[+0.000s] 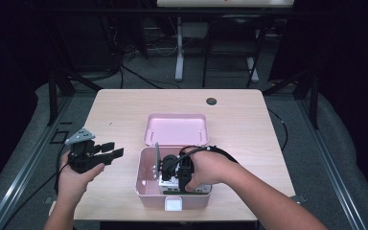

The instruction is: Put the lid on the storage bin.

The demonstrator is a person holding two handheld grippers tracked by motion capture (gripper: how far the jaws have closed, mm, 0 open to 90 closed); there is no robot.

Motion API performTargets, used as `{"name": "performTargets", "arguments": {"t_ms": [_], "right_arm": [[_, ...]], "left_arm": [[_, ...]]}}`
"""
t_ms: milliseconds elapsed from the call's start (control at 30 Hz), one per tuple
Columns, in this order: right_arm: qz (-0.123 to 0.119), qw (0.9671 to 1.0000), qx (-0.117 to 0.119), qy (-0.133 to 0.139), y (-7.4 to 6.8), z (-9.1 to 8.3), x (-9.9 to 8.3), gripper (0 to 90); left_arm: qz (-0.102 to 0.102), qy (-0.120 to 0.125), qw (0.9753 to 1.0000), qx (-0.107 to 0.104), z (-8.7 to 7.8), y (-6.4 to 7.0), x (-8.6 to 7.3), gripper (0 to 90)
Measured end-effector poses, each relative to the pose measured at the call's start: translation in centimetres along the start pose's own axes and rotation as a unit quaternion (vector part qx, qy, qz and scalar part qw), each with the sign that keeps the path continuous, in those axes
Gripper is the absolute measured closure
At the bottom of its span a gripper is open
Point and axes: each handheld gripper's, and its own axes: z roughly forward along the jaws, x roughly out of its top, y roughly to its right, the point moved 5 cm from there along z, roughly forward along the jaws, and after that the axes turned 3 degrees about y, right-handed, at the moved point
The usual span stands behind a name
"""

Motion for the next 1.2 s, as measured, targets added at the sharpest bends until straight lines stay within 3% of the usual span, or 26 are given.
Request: {"name": "performTargets", "arguments": {"t_ms": [467,1200], "right_arm": [[-0.019,0.9997,0.006,-0.01,0.4,1.4,-0.2,61.2],[-0.001,0.9998,0.018,-0.008,1.1,4.1,-0.5,61.1]], "left_arm": [[0.0,-0.005,1.0,0.0,0.1,0.0,-0.1,50.3],[0.0,-0.005,1.0,0.002,0.3,-0.1,-0.1,50.3]]}}
